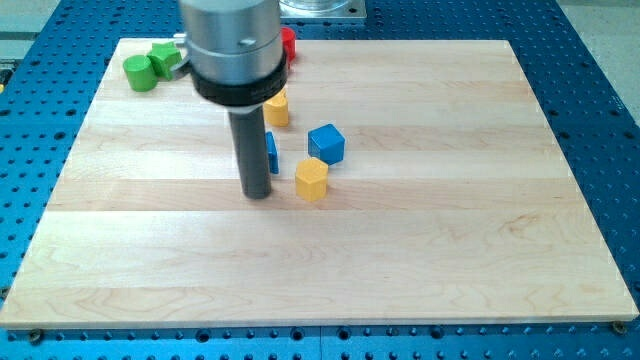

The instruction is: Move the hexagon vertically to the green circle

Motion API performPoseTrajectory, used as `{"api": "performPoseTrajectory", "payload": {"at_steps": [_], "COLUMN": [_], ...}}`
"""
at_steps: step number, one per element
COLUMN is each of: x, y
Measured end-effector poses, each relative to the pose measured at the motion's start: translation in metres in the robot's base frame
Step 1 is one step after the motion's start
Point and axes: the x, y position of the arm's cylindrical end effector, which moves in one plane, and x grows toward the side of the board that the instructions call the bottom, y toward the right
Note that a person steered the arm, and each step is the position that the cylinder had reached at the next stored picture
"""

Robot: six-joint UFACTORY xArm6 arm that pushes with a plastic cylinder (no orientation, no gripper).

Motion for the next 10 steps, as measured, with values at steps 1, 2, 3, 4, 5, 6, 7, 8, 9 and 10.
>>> {"api": "performPoseTrajectory", "payload": {"at_steps": [1,2,3,4,5,6,7,8,9,10], "x": [0.025,0.001,-0.026,0.000,0.044,0.053,0.025,-0.034,-0.045,-0.058], "y": [0.083,0.146,0.038,-0.073,-0.061,-0.097,-0.137,-0.137,-0.134,-0.072]}}
